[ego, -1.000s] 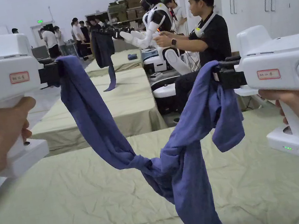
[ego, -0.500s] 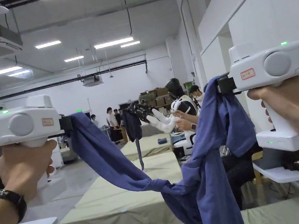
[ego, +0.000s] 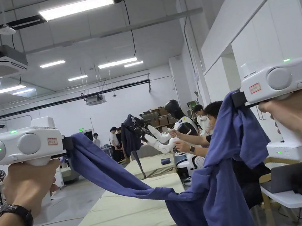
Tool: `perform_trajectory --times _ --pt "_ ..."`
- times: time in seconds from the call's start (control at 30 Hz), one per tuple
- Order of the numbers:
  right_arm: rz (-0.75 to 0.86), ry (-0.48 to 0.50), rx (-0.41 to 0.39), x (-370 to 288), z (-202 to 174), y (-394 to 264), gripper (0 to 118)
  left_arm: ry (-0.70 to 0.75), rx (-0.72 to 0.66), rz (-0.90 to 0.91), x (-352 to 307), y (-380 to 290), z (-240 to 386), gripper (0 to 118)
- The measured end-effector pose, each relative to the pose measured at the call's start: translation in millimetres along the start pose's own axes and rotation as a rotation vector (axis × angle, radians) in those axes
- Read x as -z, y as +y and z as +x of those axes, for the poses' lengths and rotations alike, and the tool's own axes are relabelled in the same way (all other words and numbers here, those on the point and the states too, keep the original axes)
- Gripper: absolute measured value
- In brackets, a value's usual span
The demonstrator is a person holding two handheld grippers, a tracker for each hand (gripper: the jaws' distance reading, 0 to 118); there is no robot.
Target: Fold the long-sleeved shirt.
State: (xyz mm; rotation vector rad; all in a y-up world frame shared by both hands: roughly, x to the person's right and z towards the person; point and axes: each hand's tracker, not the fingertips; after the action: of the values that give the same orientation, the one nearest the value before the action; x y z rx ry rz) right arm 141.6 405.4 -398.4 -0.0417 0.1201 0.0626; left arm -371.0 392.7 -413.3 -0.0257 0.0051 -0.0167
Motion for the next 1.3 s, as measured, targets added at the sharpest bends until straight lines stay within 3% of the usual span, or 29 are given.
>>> perform_trajectory --times 0.37,0.63,1.0,1.3 --pt "-0.04 -0.049 0.029 99.3 32.6 -21.7 11 0.054 -0.037 -0.037 90.0 -25.9 -20.9 5" --pt "-0.068 -0.059 -0.006 183.0 36.4 -55.6 11 0.058 -0.023 -0.07 170.7 -64.1 -16.0 5" --pt "-0.244 -0.021 -0.007 281.5 40.1 -184.2 11 0.038 -0.032 -0.218 262.6 -187.9 0.1 5" --pt "-0.43 0.018 -0.016 312.0 30.3 -303.1 11 -0.013 -0.037 -0.386 288.3 -299.5 21.5 5"
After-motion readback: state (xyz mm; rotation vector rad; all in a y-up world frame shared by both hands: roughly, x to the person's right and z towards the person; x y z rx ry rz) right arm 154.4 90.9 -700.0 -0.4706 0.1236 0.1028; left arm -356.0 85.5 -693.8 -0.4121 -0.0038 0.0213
